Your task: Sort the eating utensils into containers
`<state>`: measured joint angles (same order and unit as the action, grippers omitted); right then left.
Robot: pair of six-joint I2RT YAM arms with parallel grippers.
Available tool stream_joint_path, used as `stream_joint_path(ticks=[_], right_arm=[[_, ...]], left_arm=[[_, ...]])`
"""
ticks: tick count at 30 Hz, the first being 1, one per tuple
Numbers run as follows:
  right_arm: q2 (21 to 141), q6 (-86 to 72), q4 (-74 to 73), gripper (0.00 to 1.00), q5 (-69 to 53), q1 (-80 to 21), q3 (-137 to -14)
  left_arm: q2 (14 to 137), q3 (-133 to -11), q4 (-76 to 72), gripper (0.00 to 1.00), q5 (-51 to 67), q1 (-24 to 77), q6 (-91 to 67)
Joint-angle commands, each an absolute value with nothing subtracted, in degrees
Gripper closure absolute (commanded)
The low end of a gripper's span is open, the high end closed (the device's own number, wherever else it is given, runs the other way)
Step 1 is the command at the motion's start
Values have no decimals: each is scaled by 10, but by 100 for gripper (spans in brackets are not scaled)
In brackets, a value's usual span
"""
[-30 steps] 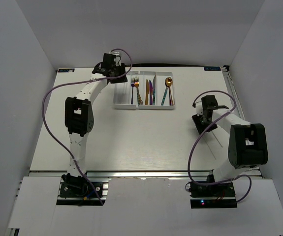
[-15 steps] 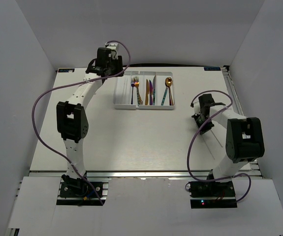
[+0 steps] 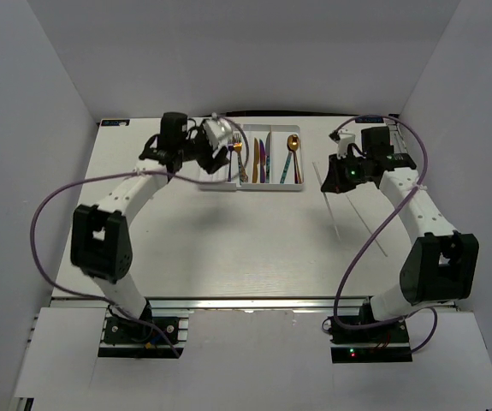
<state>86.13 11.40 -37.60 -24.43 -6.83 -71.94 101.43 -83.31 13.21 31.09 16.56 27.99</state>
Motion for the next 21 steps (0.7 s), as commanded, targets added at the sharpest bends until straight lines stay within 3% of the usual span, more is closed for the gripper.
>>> stream_joint_path(ticks=[1,3,4,9,21], right_arm=[[889,82,-406,100,-380,-70,-736],[907,75,-405,100,-416,-73,-749],[919,71,-403,100,-426,-72,-753],[943,40,-391,100,-477,-76,-784],[951,-73,-330,100,-545,-116,-748]], left_arm=[[886,-718,55,25,466,230,625],[835,-622,34,25,505,249,719],[824,-597,33,25,520,263,844],[807,-520,26,28,570,301,1027],[877,-512,-106,29,591,378,1042]])
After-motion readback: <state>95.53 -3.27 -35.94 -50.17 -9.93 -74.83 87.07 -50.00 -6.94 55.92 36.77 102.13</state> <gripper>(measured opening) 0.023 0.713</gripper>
